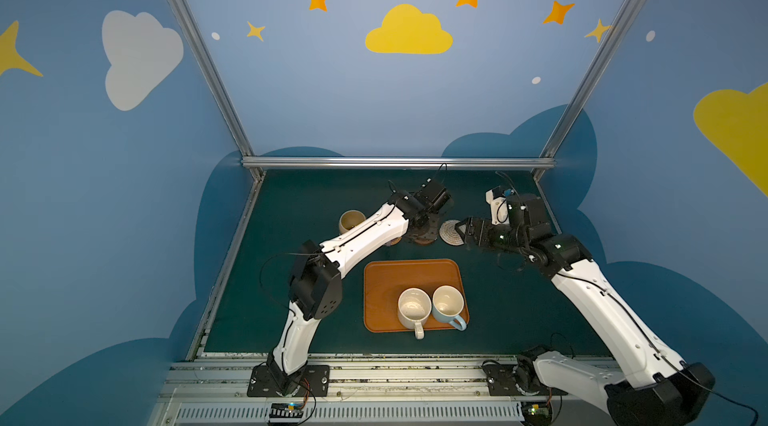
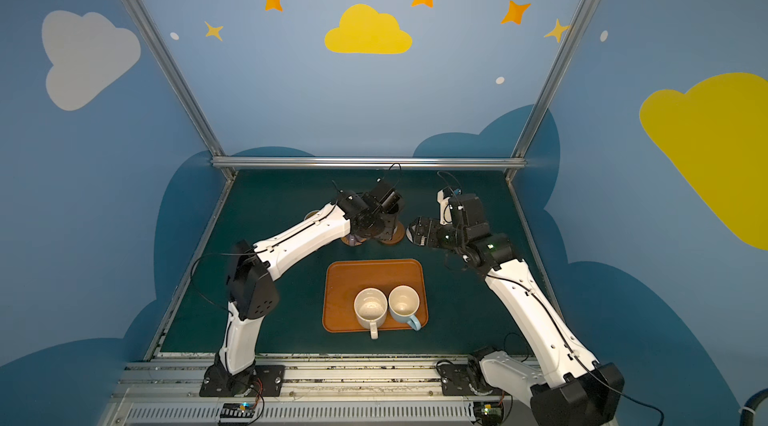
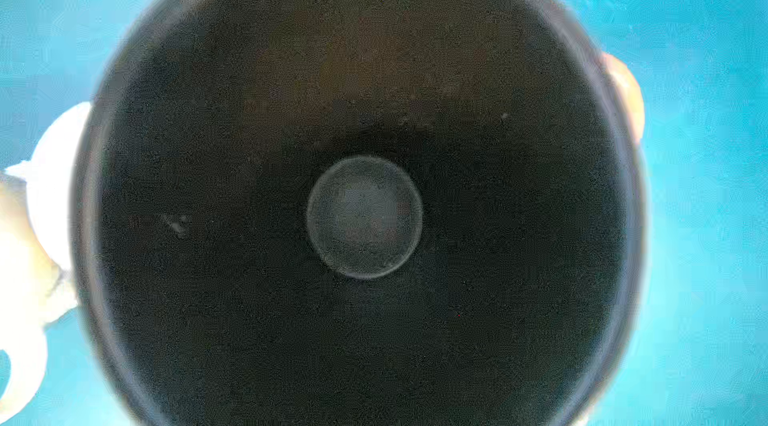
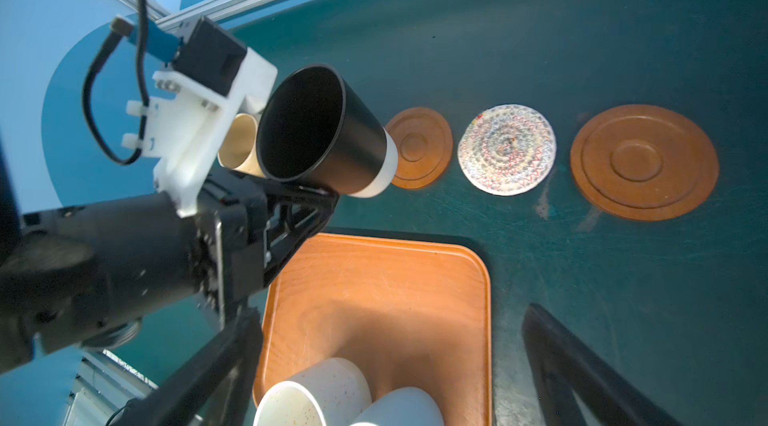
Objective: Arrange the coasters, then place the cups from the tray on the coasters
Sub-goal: 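Carry the black mug with the left gripper toward the wooden coaster, then lower the black mug onto the wooden coaster beside the lavender mug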
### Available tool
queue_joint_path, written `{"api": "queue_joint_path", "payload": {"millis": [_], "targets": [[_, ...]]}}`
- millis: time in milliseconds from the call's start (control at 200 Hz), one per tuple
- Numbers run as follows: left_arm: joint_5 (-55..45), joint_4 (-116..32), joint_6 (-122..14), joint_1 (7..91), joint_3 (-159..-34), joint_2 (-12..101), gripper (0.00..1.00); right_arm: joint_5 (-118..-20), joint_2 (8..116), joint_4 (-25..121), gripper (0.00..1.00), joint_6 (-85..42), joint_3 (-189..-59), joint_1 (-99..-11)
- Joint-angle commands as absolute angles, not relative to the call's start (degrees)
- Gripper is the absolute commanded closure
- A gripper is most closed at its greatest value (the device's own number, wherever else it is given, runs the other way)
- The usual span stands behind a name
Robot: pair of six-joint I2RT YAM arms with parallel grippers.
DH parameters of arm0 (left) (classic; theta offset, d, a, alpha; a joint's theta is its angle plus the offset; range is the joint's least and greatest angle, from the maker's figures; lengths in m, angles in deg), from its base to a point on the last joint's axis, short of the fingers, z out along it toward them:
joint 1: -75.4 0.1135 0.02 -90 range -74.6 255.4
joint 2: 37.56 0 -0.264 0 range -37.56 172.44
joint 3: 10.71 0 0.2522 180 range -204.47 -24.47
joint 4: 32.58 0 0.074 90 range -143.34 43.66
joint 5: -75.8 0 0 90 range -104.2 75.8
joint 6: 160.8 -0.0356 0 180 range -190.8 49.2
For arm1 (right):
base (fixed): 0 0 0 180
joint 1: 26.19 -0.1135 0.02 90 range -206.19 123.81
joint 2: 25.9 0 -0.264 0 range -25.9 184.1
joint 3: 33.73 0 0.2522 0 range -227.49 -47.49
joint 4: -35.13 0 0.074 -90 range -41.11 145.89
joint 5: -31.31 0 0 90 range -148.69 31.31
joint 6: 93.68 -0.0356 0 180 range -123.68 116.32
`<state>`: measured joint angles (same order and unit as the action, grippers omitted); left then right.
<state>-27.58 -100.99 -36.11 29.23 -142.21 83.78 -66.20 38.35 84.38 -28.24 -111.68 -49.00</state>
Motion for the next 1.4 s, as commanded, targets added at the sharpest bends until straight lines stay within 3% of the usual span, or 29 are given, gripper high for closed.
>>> {"api": "queue_joint_path", "payload": {"millis": [0,290,1392], "targets": [[-32.0,-103.88,-34.23,29.46,-151.55,86.94,0.96,-67.39,38.48,85.34,0.03,-26.99,-112.42,-48.03],[-34.71,-110.26,-32.65,29.55,-166.45,99.38,0.96,-68.72,39.49,83.39,0.04,-26.59,-111.17,-46.85],[-31.06,-107.17,-30.11,29.55,-163.59,104.74,0.96,-73.54,38.78,81.8,0.04,-24.06,-106.47,-43.69]]}}
